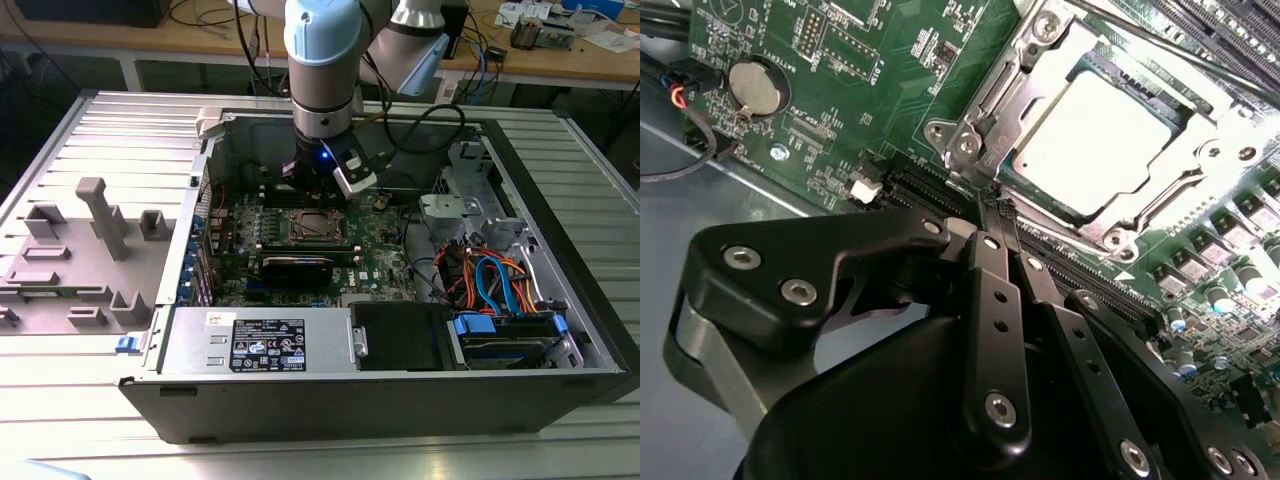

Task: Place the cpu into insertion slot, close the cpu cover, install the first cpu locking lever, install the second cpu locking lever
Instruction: 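Install the first cpu locking lever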

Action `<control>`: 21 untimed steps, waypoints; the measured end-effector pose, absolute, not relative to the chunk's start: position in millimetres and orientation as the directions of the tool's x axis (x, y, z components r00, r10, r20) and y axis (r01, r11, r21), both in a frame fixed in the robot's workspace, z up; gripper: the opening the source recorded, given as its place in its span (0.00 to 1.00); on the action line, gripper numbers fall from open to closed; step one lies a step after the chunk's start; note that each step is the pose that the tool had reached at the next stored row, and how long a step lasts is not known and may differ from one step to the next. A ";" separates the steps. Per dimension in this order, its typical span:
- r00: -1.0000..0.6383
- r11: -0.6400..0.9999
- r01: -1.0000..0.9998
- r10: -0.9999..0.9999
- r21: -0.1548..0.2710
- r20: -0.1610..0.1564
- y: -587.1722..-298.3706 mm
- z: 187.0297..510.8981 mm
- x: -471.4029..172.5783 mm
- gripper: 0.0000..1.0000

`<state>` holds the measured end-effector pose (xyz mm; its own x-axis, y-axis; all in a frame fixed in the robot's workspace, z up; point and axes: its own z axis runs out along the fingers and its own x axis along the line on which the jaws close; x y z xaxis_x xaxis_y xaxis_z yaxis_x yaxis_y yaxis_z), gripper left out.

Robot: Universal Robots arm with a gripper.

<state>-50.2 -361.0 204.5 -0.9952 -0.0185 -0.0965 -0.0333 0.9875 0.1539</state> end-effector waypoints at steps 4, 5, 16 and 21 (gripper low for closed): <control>-0.995 0.990 -0.033 -0.020 0.137 -0.096 -360.4 199.8 -50.0 0.11; -0.995 0.991 -0.033 -0.021 0.130 -0.096 -359.7 198.9 -50.1 0.11; -0.995 0.989 -0.033 -0.019 0.144 -0.097 -355.1 200.2 -50.0 0.11; -0.995 0.989 -0.033 -0.020 0.143 -0.096 -355.2 219.3 -50.1 0.11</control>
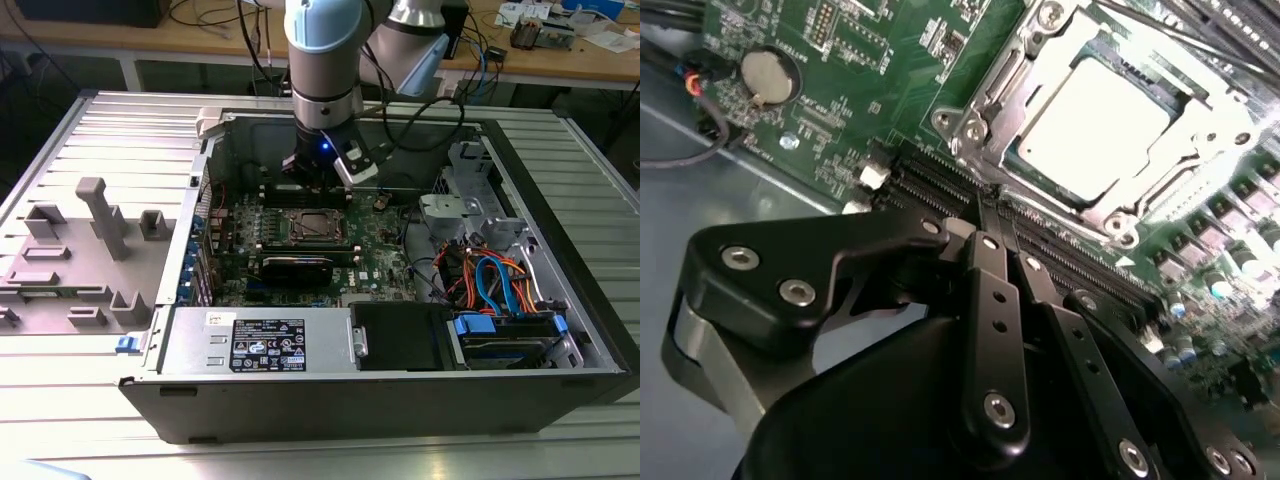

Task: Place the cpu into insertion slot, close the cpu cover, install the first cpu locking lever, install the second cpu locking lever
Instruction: 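Install the first cpu locking lever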

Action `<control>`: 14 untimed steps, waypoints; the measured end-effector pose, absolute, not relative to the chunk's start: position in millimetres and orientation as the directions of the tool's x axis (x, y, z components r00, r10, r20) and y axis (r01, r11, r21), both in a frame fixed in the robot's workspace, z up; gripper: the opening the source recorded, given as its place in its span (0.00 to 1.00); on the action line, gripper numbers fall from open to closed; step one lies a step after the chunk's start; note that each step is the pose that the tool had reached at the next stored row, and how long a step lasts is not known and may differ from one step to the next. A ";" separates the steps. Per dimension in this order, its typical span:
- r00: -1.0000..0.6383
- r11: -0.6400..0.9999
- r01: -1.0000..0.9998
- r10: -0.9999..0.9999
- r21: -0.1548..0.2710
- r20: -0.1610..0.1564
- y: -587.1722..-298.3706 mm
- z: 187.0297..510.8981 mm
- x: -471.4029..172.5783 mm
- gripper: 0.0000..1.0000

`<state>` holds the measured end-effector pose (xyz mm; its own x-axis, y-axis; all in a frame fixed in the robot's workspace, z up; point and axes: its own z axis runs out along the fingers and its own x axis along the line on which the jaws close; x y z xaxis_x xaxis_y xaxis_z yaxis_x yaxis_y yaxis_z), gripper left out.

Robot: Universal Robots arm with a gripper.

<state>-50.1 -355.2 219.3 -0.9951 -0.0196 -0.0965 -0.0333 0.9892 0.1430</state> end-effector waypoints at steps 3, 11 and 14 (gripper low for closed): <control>-0.995 0.990 -0.033 -0.021 0.133 -0.096 -355.2 225.7 -50.1 0.11; -0.996 0.999 -0.028 -0.024 0.036 -0.087 -355.2 227.7 -50.1 0.11; -0.996 1.000 -0.023 -0.022 0.003 -0.086 -355.4 228.8 -50.1 0.11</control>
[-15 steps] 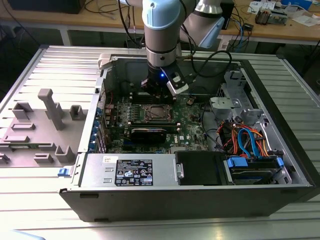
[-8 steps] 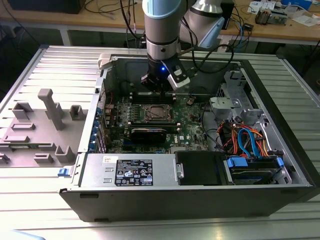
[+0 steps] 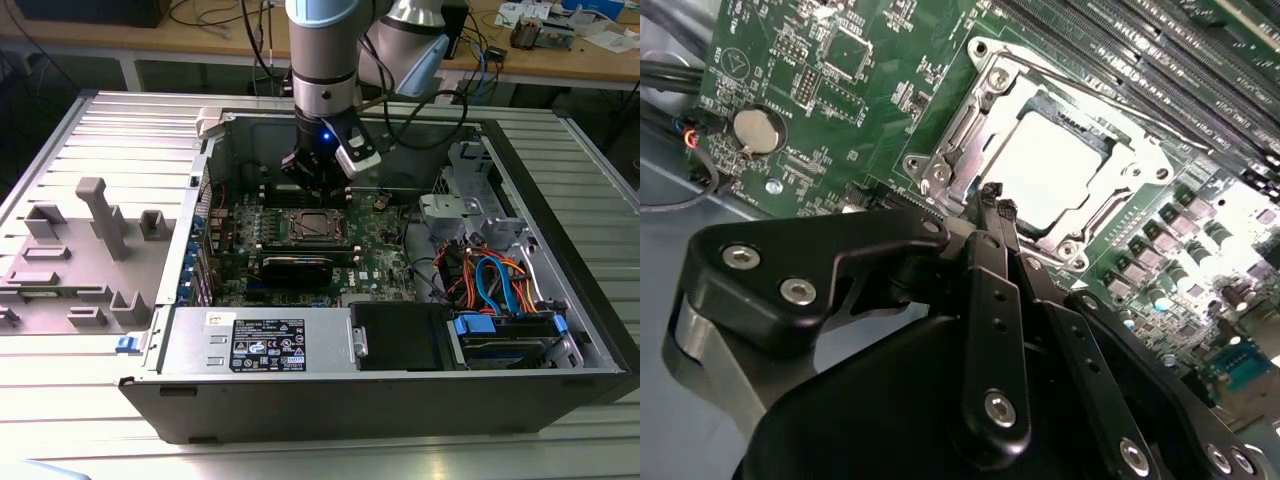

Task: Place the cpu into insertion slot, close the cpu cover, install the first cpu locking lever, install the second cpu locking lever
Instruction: 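Install the first cpu locking lever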

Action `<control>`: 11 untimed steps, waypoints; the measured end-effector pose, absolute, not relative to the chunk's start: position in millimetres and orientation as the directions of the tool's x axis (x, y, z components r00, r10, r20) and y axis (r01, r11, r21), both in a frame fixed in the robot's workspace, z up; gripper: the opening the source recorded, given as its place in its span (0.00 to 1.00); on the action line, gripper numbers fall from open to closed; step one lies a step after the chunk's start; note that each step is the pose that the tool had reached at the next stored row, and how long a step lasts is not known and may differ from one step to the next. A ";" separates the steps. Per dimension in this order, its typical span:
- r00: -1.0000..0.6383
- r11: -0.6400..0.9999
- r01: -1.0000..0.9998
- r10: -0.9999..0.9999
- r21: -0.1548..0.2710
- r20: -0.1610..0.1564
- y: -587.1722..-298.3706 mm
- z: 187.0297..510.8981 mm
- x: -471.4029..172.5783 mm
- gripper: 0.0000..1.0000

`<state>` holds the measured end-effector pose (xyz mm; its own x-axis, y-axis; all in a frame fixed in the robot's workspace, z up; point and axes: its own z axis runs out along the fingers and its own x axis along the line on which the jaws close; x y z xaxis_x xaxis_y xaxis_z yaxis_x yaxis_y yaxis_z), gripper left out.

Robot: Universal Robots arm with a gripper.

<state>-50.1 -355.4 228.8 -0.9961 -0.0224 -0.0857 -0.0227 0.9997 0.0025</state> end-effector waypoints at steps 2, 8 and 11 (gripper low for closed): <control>-0.996 1.000 -0.022 -0.022 0.002 -0.086 -355.3 233.0 -50.0 0.11; -0.996 1.000 -0.020 -0.020 0.003 -0.086 -357.1 234.4 -50.3 0.11; -0.996 1.000 -0.019 -0.018 0.002 -0.086 -359.6 234.4 -50.5 0.11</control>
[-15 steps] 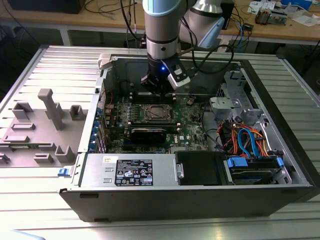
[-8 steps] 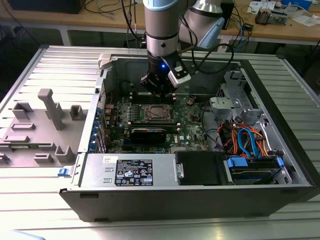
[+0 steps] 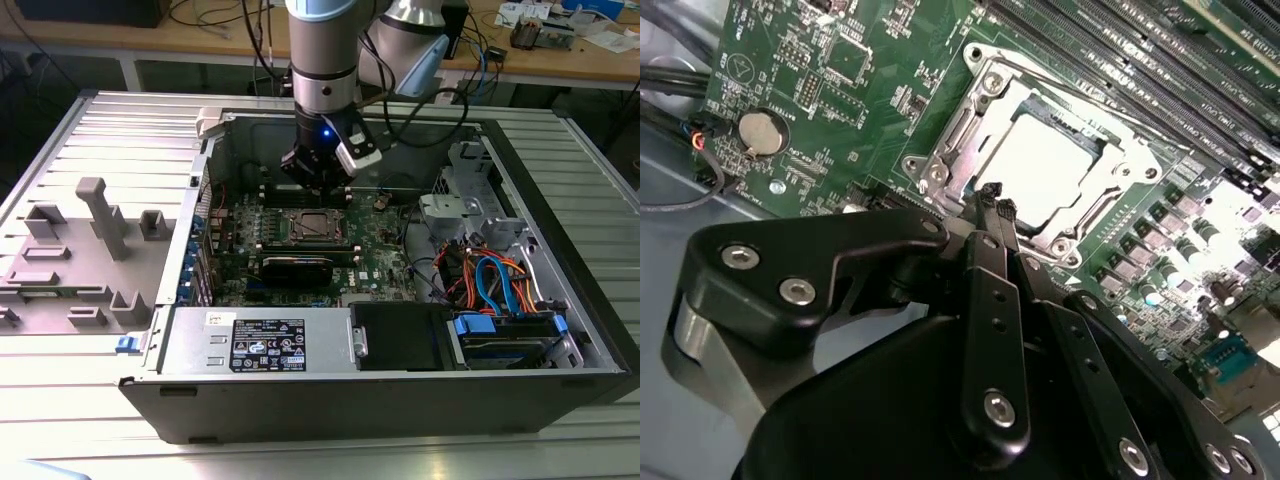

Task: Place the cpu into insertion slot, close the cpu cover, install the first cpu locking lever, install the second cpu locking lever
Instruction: 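Install the first cpu locking lever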

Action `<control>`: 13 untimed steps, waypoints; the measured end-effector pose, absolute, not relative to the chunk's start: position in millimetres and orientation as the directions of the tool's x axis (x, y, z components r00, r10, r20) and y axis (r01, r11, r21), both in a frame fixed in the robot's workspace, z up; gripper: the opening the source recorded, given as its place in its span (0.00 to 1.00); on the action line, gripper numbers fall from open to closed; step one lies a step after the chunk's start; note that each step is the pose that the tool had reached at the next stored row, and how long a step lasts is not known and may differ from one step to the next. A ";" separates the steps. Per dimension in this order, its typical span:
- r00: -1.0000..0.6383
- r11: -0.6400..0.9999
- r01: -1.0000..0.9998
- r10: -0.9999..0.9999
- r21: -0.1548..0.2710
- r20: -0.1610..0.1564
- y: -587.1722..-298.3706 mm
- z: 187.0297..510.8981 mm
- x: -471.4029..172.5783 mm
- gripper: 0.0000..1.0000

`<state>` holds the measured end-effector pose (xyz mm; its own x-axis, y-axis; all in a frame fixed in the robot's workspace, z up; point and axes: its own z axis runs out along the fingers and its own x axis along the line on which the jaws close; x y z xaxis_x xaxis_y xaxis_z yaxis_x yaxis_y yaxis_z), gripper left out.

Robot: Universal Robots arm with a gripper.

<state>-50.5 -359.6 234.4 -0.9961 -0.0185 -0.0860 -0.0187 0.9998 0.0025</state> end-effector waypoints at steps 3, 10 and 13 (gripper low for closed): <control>-0.996 1.000 -0.018 -0.018 0.002 -0.086 -361.8 234.1 -51.7 0.11; -0.999 1.000 -0.018 -0.017 0.003 -0.037 -362.5 233.3 -51.9 0.11; -0.999 1.000 -0.018 -0.018 0.003 -0.038 -368.1 233.2 -52.3 0.11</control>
<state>-52.3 -368.1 233.2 -0.9991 -0.0176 -0.0383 -0.0177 0.9998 0.0033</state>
